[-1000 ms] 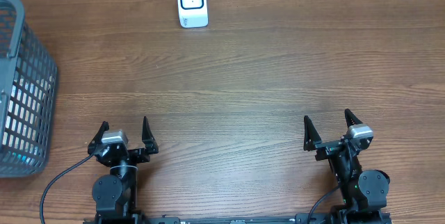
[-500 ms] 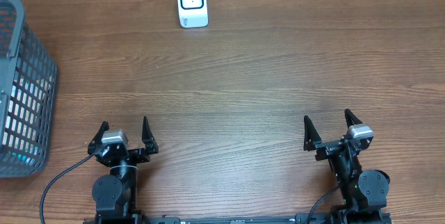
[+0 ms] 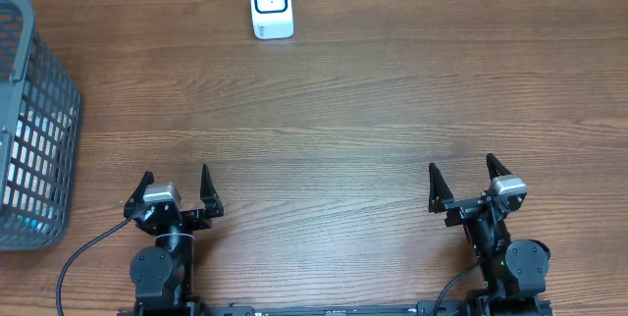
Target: Scan the item barcode
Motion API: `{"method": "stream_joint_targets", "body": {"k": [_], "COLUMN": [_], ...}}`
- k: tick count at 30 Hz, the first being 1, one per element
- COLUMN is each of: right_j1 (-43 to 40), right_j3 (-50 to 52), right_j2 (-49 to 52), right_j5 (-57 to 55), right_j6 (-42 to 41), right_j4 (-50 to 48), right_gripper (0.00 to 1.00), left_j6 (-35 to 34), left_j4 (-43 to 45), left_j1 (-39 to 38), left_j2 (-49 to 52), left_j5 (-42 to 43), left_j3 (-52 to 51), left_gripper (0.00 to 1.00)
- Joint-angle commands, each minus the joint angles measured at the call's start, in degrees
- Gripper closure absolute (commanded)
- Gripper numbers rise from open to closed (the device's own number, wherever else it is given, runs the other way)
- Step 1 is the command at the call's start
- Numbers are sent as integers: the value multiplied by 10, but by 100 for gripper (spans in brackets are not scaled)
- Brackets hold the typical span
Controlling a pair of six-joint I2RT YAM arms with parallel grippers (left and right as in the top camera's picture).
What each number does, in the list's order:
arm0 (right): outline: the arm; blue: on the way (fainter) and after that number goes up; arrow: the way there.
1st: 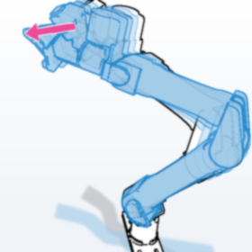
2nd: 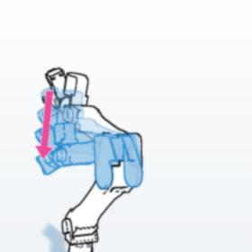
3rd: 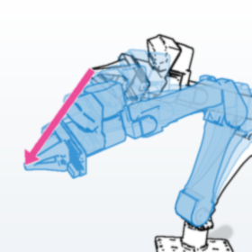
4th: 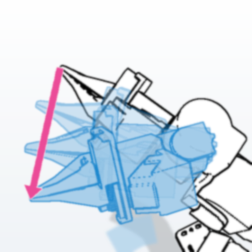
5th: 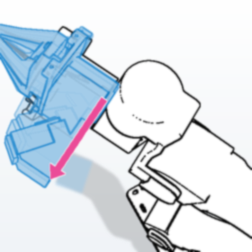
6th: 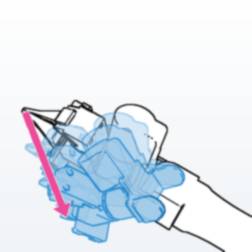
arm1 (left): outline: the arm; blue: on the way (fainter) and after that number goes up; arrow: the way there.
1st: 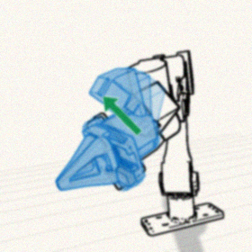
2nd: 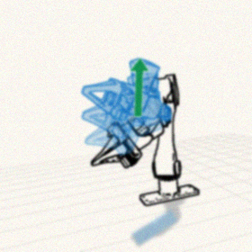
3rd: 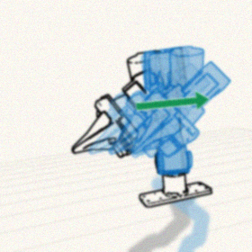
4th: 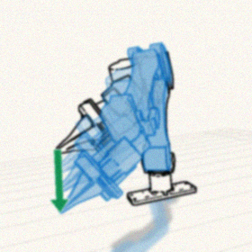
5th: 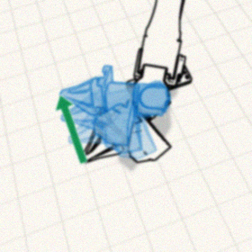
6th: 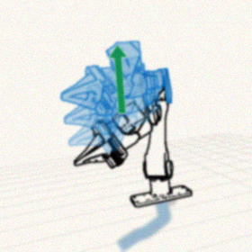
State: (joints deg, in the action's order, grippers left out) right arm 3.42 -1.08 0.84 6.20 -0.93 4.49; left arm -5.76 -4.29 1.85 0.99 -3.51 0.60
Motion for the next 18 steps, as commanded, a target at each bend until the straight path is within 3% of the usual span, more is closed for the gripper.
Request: {"method": "stream_joint_targets", "body": {"k": [1, 18], "right_j1": [-2, -2], "right_j3": [6, 6], "right_j2": [-7, -7], "right_j5": [3, 3], "right_j6": [-3, -3], "right_j4": [-3, -3], "right_gripper": [0, 0], "left_j6": [11, 11], "left_j4": [2, 7], "left_j1": [-4, -4], "left_j2": [-7, -7], "left_j5": [-2, 6], "left_j3": [-3, -3], "left_gripper": [0, 0]}}
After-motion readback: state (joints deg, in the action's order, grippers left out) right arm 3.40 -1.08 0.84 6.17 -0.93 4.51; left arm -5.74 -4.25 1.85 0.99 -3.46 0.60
